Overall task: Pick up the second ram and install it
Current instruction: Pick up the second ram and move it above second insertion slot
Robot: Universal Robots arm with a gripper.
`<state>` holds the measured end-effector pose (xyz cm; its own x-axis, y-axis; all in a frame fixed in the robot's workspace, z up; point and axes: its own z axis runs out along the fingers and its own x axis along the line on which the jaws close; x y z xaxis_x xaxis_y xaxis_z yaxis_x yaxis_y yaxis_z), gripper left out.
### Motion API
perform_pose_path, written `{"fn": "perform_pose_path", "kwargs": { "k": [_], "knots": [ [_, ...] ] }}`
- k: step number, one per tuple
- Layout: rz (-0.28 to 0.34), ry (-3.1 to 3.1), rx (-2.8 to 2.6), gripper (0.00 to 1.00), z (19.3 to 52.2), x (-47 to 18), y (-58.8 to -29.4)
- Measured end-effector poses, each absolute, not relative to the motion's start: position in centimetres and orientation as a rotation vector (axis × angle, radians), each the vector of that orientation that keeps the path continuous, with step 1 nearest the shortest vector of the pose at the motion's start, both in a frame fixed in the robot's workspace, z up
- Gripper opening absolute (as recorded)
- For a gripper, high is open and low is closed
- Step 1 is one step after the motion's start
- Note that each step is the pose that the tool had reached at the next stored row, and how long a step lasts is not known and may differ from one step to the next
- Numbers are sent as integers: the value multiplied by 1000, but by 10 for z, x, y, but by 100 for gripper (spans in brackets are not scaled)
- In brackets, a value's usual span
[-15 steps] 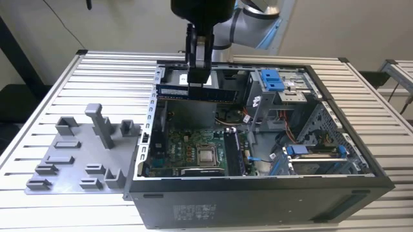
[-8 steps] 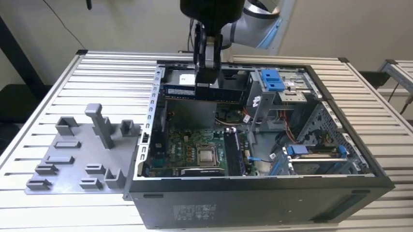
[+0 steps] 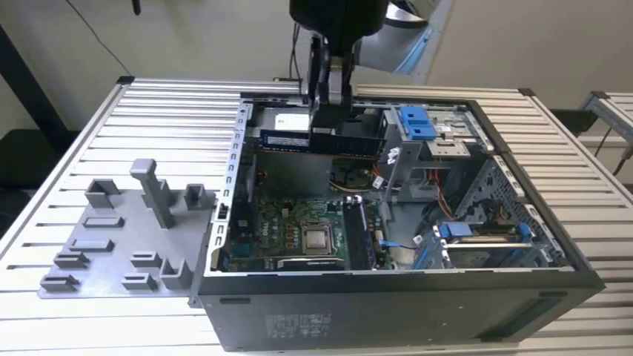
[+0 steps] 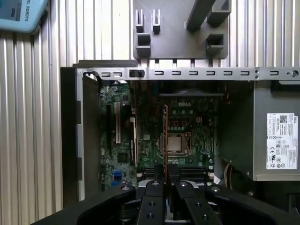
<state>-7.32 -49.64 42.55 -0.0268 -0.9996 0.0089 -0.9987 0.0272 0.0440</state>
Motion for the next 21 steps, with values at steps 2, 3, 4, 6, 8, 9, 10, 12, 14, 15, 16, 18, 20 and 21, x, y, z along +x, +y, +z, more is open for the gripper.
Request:
{"fn": "perform_pose_path", "kwargs": {
  "k": [2,3,4,6,8,9,10,12,14,15,16,18,20,21],
  "knots": [
    [-39,-2224,2165,14,426,-70,-496],
    [-39,-2224,2165,14,426,-69,-496],
    [-40,-2224,2165,14,426,-67,-496],
    [-40,-2224,2165,14,426,-64,-496],
    [-40,-2224,2165,14,425,-61,-496],
    [-40,-2224,2165,14,425,-59,-496],
    [-40,-2224,2165,14,426,-57,-496],
    [-40,-2224,2165,14,426,-55,-496],
    [-40,-2224,2165,14,426,-52,-496],
    [-40,-2224,2165,14,426,-51,-496],
    [-40,-2224,2165,14,426,-50,-496],
    [-40,-2224,2165,14,425,-48,-496],
    [-40,-2224,2165,14,426,-46,-496],
    [-40,-2224,2165,14,425,-45,-496]
  ]
}}
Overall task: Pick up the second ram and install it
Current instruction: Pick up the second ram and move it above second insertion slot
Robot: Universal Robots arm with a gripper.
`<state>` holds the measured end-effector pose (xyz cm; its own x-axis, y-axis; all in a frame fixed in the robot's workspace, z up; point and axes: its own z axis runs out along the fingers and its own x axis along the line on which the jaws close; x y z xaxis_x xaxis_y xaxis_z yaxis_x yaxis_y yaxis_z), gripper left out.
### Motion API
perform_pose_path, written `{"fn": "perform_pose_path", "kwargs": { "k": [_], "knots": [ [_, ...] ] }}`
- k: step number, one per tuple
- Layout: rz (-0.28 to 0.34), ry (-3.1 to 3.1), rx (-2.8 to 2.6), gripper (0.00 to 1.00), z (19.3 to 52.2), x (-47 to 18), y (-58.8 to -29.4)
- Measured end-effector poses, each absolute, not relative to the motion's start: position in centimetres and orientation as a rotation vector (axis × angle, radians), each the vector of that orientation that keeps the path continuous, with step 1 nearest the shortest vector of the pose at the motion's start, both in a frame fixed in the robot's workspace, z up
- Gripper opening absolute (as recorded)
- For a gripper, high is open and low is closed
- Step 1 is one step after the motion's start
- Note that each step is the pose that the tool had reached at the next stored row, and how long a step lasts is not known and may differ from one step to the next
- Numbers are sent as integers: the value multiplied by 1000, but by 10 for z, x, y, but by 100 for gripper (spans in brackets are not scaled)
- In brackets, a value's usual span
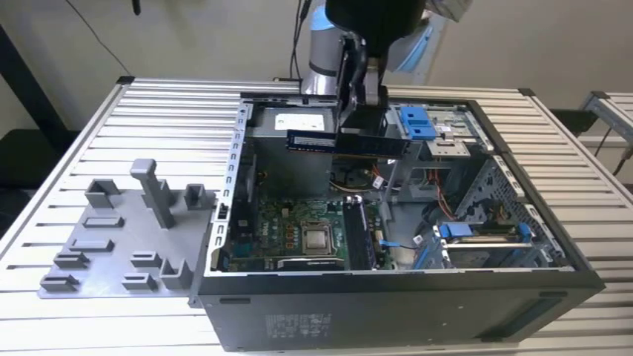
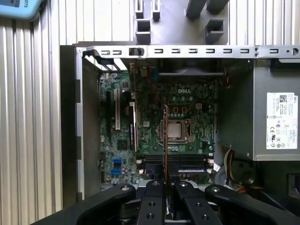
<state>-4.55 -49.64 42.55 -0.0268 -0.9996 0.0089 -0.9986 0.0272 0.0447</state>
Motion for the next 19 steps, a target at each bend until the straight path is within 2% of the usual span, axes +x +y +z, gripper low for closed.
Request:
{"fn": "perform_pose_path", "kwargs": {
  "k": [7,11,15,19],
  "knots": [
    [-38,-2230,2171,14,425,-43,-496],
    [-15,-2261,2206,14,425,-43,-496],
    [-76,-2304,2247,14,425,-43,-496],
    [-82,-2309,2248,14,424,-38,-490]
  ]
}}
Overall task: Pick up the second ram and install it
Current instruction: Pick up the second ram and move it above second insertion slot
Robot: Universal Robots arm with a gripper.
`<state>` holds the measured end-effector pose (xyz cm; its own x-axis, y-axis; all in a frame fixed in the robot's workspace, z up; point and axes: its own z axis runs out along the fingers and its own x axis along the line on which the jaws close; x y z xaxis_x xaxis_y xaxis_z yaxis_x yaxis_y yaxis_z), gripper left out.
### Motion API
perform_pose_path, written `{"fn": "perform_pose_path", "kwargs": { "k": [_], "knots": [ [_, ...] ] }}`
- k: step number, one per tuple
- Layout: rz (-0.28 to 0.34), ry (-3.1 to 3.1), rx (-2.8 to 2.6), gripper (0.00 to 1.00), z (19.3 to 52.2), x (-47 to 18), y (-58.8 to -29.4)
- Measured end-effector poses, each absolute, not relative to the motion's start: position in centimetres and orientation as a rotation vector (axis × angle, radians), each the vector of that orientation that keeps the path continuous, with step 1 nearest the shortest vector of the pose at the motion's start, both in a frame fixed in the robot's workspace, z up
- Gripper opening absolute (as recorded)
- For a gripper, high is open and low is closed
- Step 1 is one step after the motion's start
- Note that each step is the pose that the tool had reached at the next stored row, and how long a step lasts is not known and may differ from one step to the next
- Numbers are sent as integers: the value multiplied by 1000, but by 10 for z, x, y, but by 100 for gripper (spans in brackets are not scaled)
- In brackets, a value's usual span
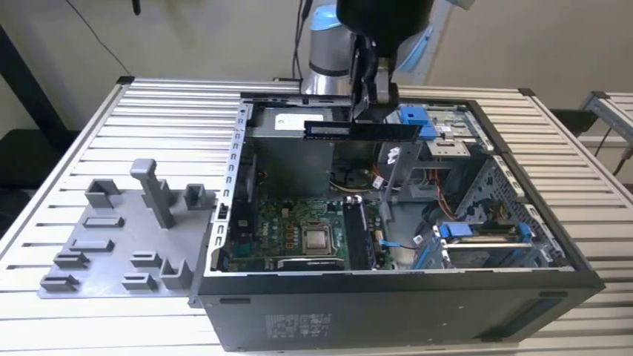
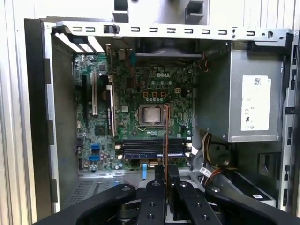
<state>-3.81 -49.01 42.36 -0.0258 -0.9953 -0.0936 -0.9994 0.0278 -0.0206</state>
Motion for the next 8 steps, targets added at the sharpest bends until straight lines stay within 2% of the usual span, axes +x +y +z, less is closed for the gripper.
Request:
{"fn": "perform_pose_path", "kwargs": {
  "k": [8],
  "knots": [
    [79,2193,-2134,14,415,-23,-470]
  ]
}}
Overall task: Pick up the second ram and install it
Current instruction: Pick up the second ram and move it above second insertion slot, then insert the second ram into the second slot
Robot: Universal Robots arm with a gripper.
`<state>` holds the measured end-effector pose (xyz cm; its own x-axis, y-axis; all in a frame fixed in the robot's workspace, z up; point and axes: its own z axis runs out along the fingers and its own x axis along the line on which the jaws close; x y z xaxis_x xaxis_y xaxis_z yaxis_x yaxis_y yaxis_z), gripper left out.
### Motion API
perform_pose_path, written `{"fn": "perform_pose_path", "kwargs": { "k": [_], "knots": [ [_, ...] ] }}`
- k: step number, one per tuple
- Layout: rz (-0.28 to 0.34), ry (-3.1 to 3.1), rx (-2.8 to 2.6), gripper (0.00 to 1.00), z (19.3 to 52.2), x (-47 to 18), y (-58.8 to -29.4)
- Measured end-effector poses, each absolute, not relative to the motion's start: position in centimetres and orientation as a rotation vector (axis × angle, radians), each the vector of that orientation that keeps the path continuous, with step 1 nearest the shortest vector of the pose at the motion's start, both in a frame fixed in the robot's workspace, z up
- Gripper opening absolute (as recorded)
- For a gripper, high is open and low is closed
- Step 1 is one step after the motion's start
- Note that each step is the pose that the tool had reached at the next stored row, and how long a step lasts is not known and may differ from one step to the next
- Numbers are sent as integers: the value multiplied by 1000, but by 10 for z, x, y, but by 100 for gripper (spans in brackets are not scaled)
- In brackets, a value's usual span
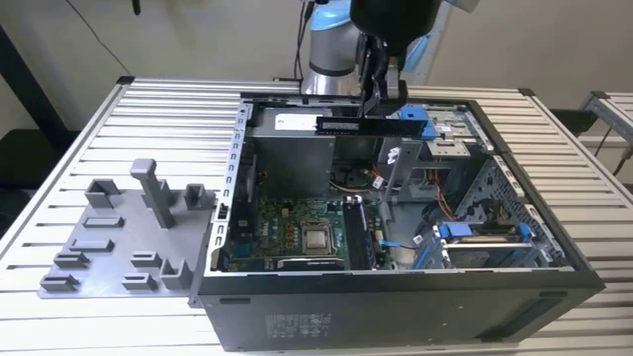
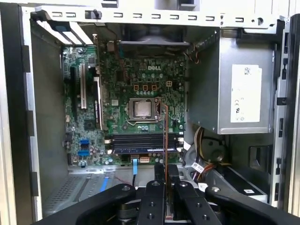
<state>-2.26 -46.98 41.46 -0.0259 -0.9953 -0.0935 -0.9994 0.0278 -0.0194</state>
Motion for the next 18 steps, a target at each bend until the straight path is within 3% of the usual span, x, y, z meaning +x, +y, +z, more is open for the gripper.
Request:
{"fn": "perform_pose_path", "kwargs": {
  "k": [18],
  "knots": [
    [88,2199,-2140,14,412,-11,-464]
  ]
}}
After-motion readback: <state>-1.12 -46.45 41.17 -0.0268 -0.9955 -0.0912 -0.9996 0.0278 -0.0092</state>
